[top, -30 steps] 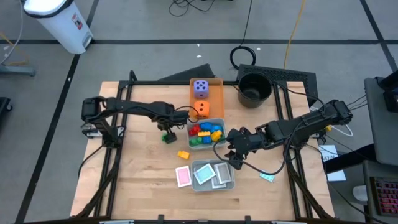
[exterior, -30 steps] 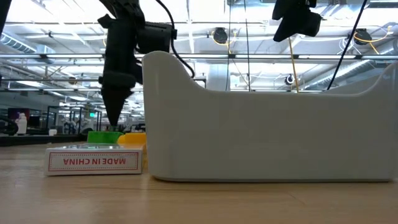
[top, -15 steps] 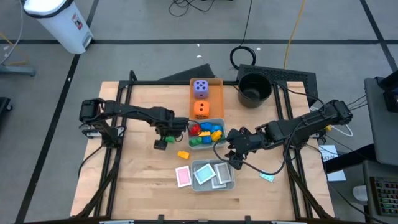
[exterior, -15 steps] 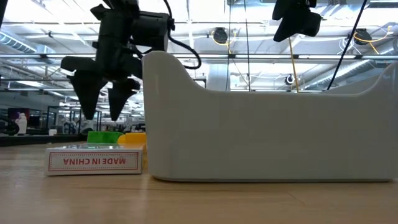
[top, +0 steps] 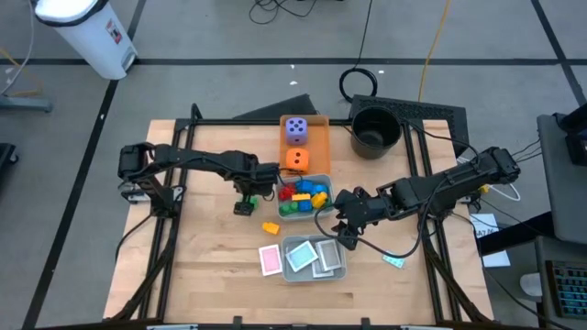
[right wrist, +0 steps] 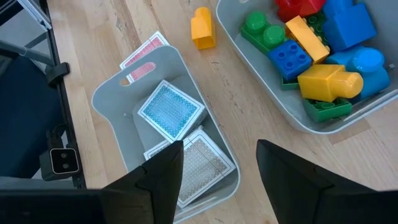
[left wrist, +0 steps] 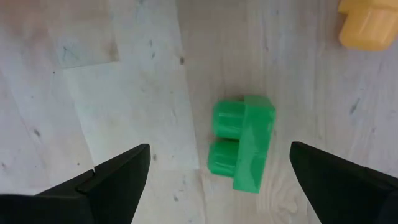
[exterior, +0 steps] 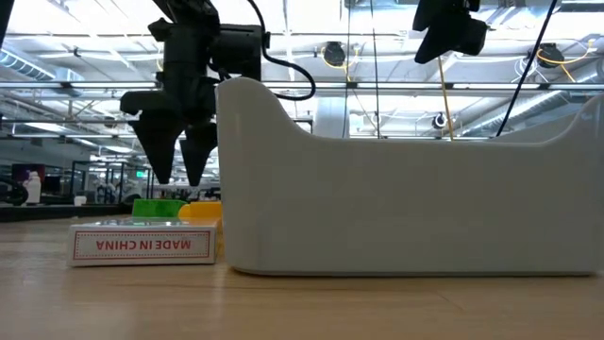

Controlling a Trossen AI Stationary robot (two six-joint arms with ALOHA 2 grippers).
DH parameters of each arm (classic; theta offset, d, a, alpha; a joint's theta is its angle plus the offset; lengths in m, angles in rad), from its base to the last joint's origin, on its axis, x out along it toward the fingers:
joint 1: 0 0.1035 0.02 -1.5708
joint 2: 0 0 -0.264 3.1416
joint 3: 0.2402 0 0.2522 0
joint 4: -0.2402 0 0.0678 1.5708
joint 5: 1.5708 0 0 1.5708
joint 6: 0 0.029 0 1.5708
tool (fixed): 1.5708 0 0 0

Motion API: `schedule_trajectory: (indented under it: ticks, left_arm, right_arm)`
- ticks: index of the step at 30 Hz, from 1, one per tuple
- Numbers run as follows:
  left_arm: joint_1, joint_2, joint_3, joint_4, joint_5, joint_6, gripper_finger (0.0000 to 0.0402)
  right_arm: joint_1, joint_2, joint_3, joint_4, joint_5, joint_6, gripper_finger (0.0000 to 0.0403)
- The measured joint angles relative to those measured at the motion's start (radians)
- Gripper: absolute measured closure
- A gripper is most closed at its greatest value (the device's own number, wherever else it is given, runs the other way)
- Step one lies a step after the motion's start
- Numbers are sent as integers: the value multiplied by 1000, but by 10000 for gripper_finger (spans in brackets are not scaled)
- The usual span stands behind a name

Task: Pick & Place Toys
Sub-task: Put the green game piece into the top gray bin

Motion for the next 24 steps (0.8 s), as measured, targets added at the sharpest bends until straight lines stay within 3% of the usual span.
schedule_trajectory:
  ticks: [15, 24]
  left_arm:
    - [4, 0, -3, 78, 42, 25, 9]
    - [3, 1, -70, 121, 44, 10, 9]
  right_arm:
    - [0, 0, 0, 0, 4, -8, 206]
    - [0, 0, 0, 0, 4, -8, 206]
